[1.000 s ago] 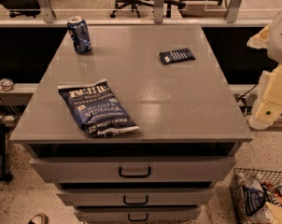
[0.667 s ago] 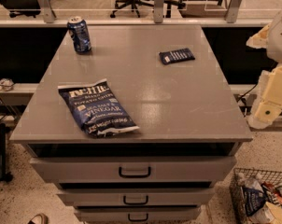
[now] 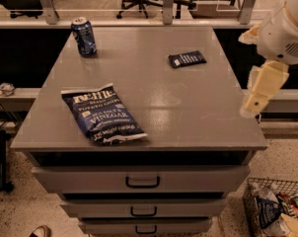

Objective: Pick rxbar blueberry

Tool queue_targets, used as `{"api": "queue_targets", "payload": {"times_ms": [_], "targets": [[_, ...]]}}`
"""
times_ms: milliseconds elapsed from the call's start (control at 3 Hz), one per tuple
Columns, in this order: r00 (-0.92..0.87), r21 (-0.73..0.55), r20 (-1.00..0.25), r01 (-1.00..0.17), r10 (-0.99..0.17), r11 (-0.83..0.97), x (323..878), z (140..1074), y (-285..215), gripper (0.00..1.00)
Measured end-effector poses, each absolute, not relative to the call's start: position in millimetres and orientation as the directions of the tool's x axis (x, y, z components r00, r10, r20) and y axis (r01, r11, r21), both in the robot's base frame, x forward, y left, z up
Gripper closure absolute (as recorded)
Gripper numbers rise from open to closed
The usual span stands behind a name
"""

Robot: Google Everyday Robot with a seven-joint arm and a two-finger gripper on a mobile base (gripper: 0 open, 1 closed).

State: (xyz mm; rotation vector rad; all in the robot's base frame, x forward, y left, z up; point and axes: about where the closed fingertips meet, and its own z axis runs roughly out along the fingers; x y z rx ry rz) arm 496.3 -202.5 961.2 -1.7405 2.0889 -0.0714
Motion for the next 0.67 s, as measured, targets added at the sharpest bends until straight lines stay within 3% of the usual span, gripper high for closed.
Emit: {"api": "queue_targets", "payload": {"times_ms": [667], "targets": [[-0.096,-0.337,-0.41,-0.908,-0.907,0.248,612.4,937.6,-186.7,0.0]]}}
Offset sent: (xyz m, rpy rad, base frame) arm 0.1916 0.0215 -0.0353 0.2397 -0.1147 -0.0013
